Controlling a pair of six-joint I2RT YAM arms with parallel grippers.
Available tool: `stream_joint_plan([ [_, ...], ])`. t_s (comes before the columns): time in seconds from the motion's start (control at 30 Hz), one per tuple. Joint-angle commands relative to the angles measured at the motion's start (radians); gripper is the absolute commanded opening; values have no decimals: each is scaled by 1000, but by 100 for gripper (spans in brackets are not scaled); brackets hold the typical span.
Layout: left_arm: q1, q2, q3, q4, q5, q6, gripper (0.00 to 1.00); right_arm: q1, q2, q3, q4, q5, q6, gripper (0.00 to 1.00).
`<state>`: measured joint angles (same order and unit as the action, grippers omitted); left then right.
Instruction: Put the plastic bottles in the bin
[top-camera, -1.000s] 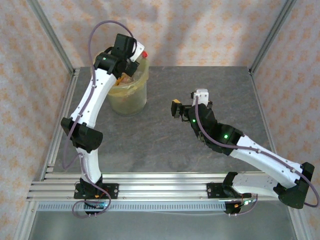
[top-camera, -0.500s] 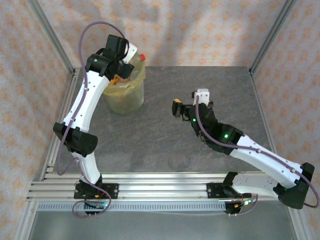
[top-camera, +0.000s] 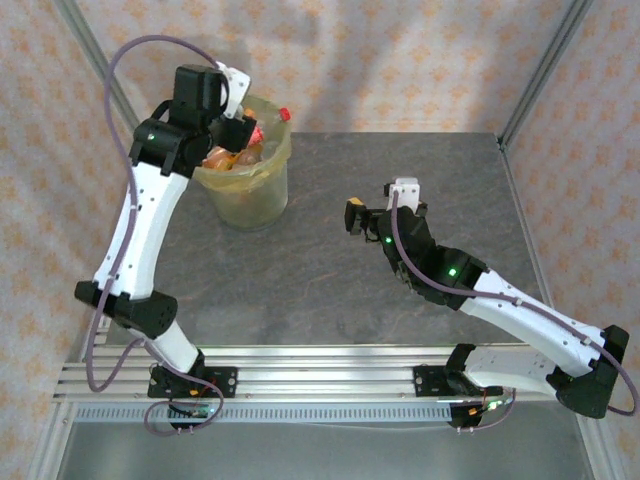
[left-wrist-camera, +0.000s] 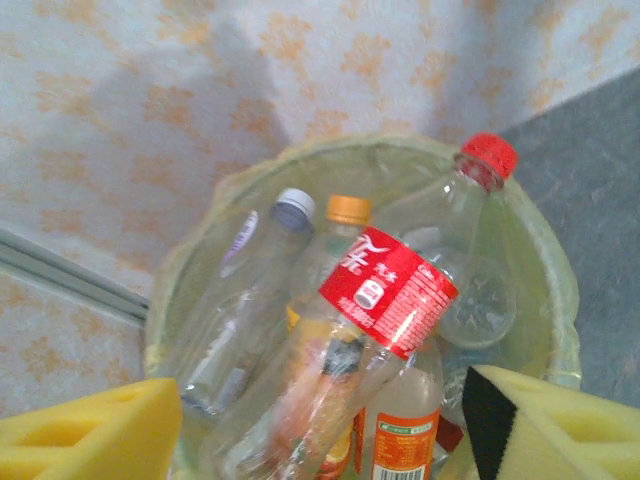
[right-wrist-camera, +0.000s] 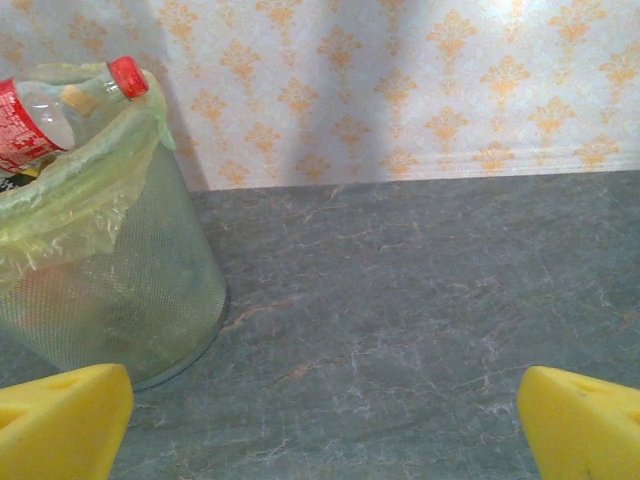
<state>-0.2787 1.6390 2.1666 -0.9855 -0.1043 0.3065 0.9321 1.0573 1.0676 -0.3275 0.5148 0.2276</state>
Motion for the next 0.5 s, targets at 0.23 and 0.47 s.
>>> stream_joint_plan([
  [0.23,9,-328,-314,225,-98,-279,100,-13,-51,-15,-75,117,64,99],
  [0.47,10,-610,-742,342,-196,-555,100,-23,-100,-53,-156,217,151,99],
])
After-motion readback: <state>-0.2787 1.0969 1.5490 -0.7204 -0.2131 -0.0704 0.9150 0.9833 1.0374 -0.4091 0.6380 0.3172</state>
